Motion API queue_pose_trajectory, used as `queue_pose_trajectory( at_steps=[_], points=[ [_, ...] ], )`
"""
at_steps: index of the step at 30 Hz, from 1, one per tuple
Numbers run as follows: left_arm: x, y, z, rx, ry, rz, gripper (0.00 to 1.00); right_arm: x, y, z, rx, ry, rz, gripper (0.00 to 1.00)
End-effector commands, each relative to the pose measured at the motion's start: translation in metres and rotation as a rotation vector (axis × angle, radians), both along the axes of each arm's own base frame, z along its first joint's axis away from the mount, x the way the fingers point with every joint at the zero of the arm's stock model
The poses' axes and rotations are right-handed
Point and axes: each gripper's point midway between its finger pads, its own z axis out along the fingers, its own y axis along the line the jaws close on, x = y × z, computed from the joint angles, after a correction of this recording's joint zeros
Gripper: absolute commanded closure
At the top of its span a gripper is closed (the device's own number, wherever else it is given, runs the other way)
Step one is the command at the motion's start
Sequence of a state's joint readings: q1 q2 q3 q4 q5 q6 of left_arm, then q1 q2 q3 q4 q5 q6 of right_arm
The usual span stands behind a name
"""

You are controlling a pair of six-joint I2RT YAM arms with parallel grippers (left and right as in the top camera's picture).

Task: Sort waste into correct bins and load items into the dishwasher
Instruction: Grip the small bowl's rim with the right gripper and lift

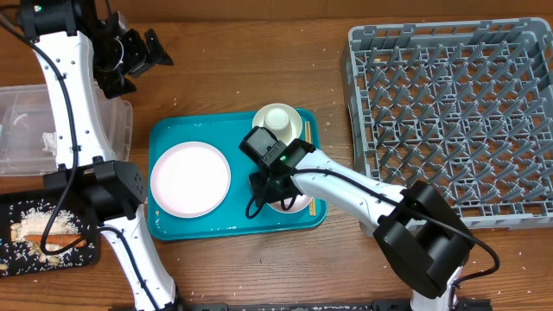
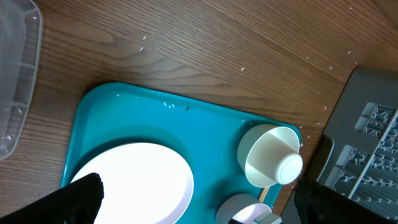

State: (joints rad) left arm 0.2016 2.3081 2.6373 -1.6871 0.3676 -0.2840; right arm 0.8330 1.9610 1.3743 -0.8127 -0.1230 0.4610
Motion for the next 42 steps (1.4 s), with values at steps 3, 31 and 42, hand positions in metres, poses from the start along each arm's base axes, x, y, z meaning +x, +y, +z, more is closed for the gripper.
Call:
queue_pose_trajectory(
  at_steps=[3, 31, 42],
  points=[
    [0.0, -0.003, -0.002, -0.011, 0.0, -0.019, 0.0, 0.003, 0.003, 0.005, 0.003, -0.011, -0.013, 0.54],
    [0.001, -0.004, -0.002, -0.011, -0.001, -0.02, 0.0, 0.003, 0.02, 0.027, -0.018, 0.005, -0.007, 0.96],
    [0.001, -0.004, -0.002, -0.011, -0.001, -0.02, 0.0, 0.024, 0.008, 0.098, 0.046, -0.033, -0.067, 0.96]
  ],
)
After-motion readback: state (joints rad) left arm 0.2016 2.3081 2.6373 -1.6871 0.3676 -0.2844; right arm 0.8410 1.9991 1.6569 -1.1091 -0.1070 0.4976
